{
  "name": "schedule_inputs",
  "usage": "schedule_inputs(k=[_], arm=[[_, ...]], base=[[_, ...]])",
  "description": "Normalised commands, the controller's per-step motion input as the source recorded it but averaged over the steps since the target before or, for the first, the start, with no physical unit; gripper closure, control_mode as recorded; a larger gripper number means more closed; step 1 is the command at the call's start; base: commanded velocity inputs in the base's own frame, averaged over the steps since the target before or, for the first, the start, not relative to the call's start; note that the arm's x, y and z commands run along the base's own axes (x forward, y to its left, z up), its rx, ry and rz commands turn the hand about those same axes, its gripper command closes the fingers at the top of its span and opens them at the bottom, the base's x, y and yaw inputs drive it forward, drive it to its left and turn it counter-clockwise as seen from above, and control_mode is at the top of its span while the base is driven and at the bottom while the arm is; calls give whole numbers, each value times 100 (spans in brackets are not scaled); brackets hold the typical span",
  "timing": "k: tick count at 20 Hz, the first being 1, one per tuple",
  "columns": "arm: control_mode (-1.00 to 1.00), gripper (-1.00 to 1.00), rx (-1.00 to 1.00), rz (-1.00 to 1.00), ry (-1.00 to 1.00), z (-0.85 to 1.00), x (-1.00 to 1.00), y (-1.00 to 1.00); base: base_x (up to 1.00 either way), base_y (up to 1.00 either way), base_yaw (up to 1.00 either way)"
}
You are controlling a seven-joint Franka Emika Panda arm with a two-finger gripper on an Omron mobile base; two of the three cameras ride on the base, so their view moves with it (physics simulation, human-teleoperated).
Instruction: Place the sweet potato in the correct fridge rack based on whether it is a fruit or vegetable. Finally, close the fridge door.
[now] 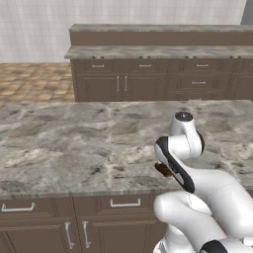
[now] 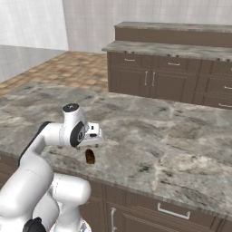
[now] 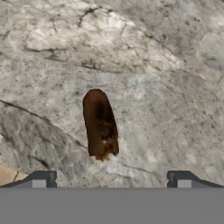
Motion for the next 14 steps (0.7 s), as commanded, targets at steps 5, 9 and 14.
schedule_inputs(k=[5,9,14], arm=[[-100,-100,1,0,1,-28,33,0],[-100,-100,0,0,6,-31,58,0],[-100,-100,0,0,6,-36,23,0]], base=[[0,0,0],[0,0,0],[0,0,0]])
